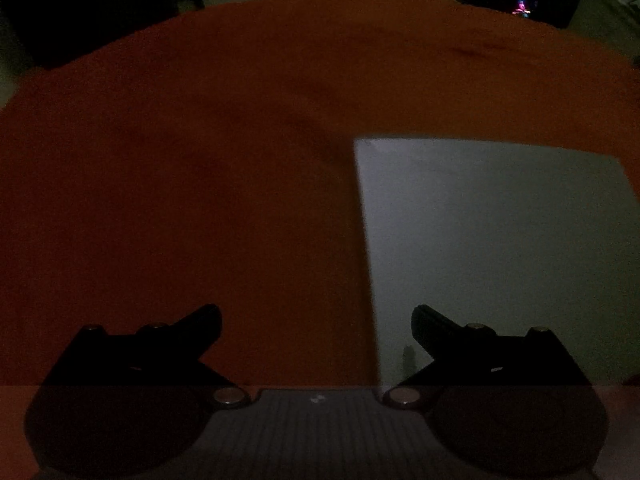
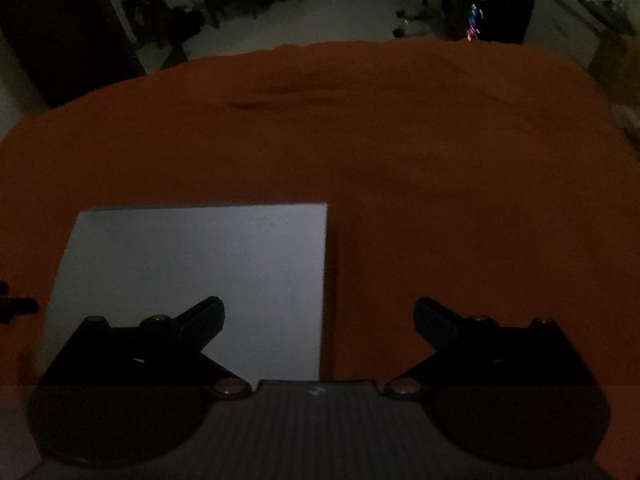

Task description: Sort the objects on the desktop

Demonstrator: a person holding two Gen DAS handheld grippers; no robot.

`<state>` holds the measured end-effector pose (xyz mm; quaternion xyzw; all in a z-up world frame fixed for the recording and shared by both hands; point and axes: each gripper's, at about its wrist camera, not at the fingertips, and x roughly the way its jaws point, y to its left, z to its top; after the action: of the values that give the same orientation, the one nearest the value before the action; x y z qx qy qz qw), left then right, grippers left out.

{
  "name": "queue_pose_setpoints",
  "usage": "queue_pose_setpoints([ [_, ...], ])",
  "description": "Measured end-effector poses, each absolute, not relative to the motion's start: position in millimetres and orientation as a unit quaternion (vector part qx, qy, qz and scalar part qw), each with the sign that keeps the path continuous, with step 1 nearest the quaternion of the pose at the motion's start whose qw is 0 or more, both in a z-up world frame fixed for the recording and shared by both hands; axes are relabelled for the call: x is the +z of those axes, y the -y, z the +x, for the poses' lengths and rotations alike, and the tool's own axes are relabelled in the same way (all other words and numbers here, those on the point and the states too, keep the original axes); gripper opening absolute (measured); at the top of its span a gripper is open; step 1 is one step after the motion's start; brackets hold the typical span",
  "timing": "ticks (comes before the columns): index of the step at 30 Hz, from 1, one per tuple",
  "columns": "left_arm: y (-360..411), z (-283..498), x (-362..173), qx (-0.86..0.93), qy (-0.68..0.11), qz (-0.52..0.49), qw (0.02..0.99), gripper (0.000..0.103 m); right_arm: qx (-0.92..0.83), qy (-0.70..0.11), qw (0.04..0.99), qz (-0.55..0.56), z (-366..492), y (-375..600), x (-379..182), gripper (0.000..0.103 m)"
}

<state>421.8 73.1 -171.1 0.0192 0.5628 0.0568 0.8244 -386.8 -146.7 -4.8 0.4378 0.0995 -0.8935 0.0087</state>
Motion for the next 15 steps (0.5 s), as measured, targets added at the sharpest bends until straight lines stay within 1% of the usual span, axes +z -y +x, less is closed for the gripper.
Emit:
queue_pose_setpoints([
  [5, -78, 422, -193, 0.030, -0.564, -0.030, 0.825, 0.103, -0.889, -0.104, -0.003, 0.445, -398, 147, -31, 0.103],
  [8, -83, 419, -202, 0.020, -0.561, -0.046, 0.826, 0.103, -0.882, -0.104, 0.008, 0.459, -399, 149, -44, 0.103],
  [11, -86, 413, -200, 0.014, -0.559, -0.055, 0.827, 0.103, -0.875, -0.120, 0.013, 0.469, -399, 152, -54, 0.103],
  [15, -89, 413, -202, -0.001, -0.557, -0.040, 0.830, 0.103, -0.866, -0.126, 0.023, 0.483, -396, 153, -64, 0.103],
])
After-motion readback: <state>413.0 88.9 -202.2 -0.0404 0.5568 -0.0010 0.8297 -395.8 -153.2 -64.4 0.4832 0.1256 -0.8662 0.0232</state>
